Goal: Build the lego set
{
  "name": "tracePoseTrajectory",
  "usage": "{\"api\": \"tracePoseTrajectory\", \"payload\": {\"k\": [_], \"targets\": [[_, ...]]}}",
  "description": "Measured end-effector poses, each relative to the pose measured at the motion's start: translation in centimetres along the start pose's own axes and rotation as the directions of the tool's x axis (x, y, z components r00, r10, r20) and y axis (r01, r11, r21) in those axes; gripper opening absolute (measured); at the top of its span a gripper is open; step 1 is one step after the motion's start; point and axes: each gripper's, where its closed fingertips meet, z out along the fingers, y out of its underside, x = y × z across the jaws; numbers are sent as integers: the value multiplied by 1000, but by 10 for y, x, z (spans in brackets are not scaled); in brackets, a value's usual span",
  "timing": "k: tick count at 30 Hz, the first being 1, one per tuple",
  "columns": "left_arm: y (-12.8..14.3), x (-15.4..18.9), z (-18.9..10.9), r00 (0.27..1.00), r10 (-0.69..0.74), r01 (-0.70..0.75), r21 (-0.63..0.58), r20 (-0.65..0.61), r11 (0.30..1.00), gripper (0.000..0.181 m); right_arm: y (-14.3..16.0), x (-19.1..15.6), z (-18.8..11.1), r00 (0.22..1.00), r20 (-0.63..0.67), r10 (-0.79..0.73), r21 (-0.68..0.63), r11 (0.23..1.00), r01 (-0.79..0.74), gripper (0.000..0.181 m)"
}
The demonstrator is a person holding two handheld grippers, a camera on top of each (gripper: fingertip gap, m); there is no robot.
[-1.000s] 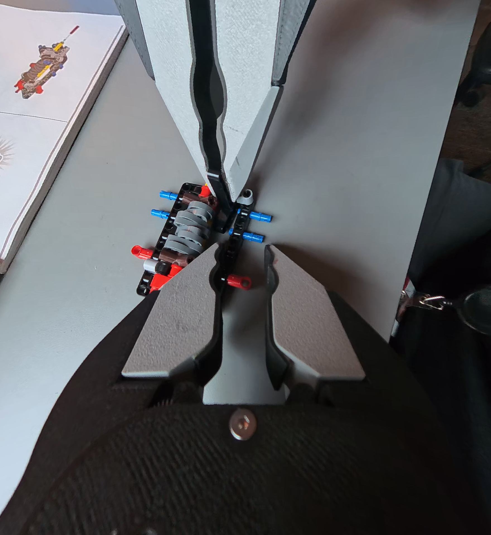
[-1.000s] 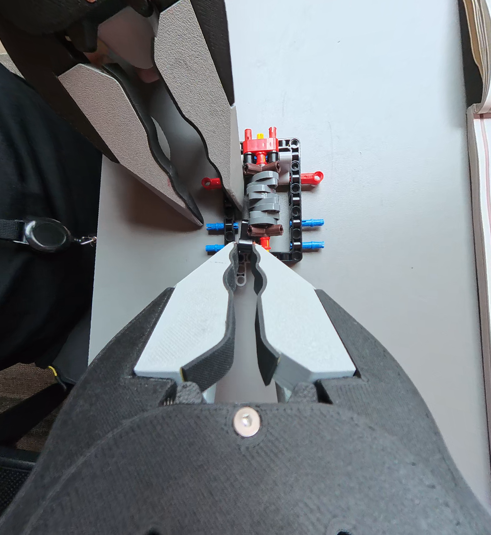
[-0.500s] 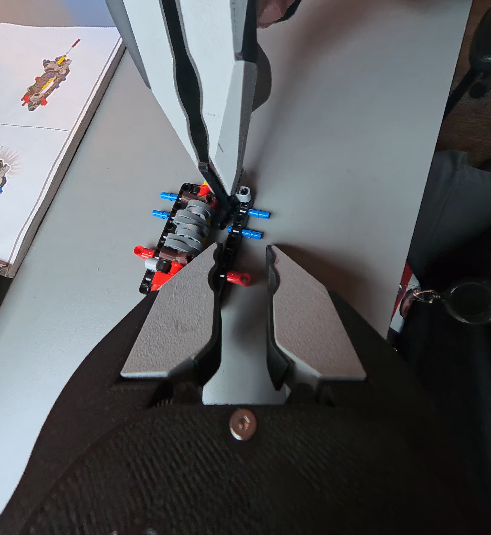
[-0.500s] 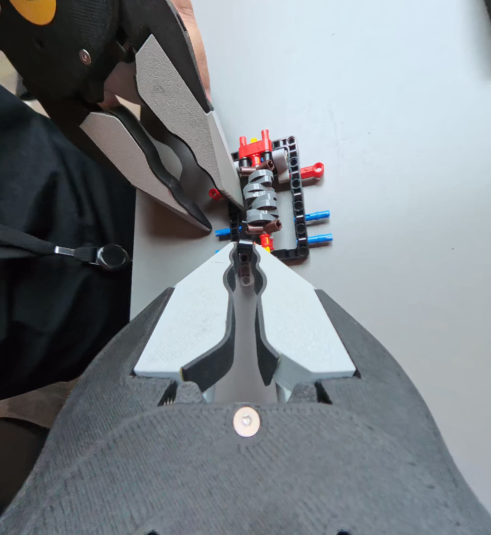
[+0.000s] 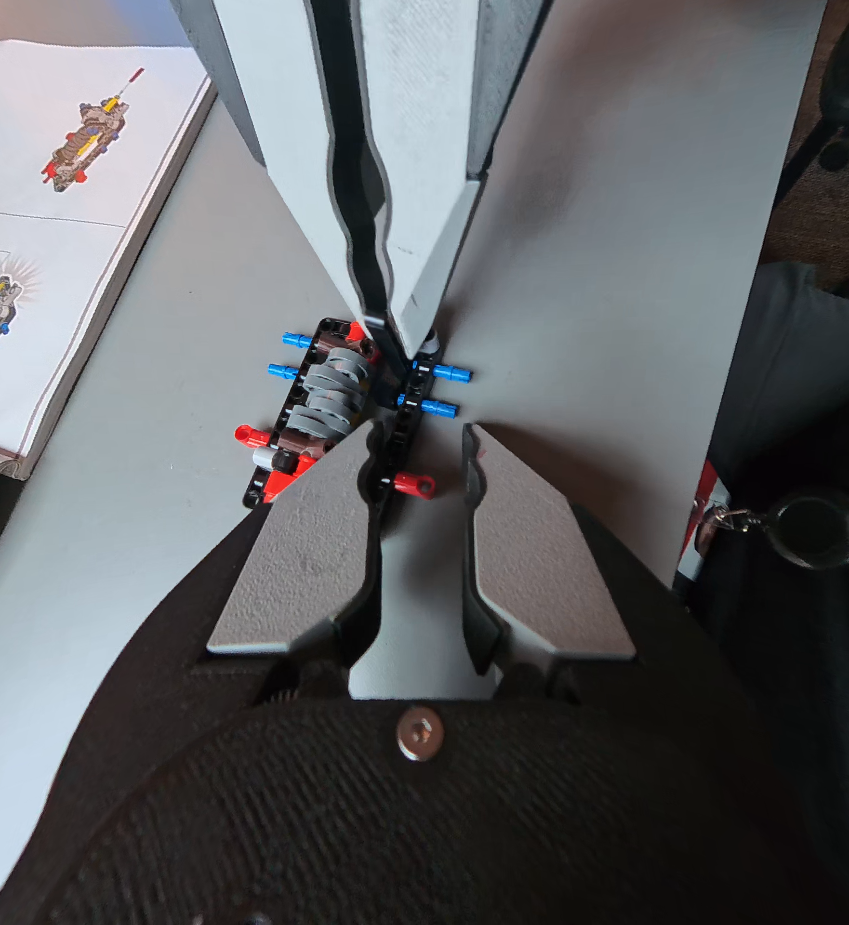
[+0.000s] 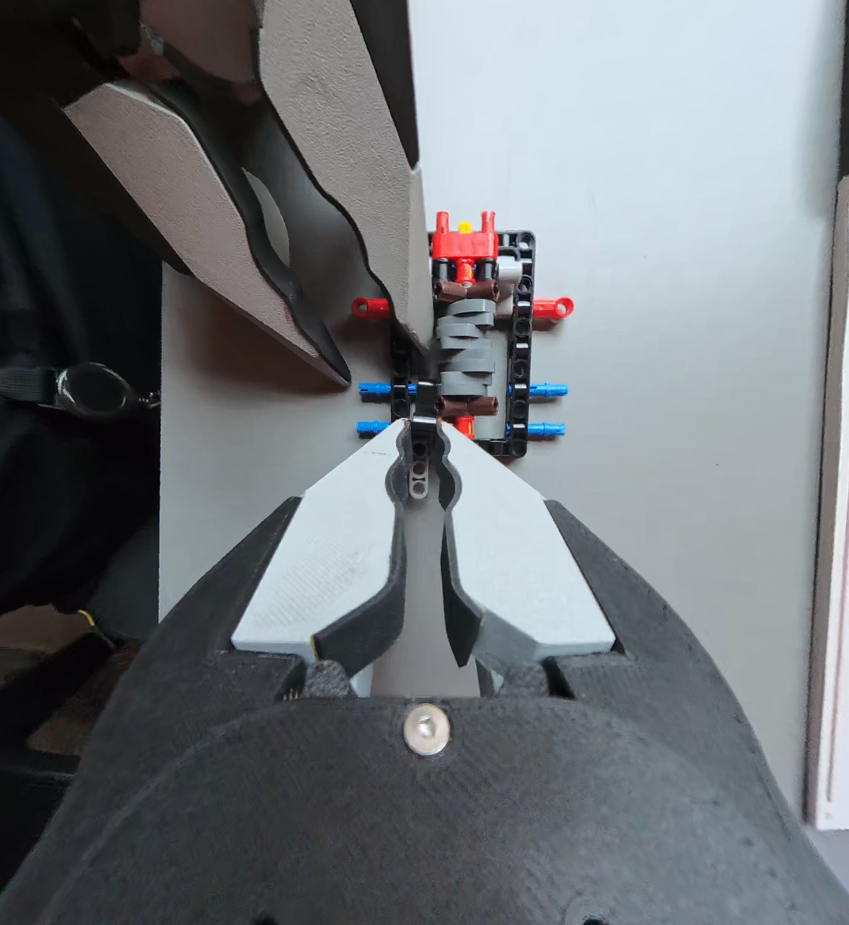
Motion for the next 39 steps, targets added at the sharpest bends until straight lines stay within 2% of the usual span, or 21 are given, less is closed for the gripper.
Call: {"api": "tracePoseTrajectory", "payload": {"k": [4, 9, 20, 33, 39], "targets": [[-2, 2, 2, 1000, 6, -6, -4, 1, 1000, 25, 0, -2, 0, 999, 25, -42, -31, 999, 43, 5], [-3, 2, 3, 1000, 9, -9, -6, 19, 1000, 24, 0, -2, 0, 997, 73, 0, 2, 1000, -1, 4], [-2, 0, 3, 1000, -13, 13, -8, 27, 1000, 25, -3, -3, 1, 996, 85, 11, 42, 999, -15, 4], [1, 1, 0, 998, -56, 56, -21, 11, 998, 26, -5, -2, 2, 997, 67, 28, 89, 995, -34, 4], [1, 2, 0, 997, -72, 72, -15, -13, 997, 25, -6, -6, 3, 998, 27, -55, 136, 989, 51, 4]]}}
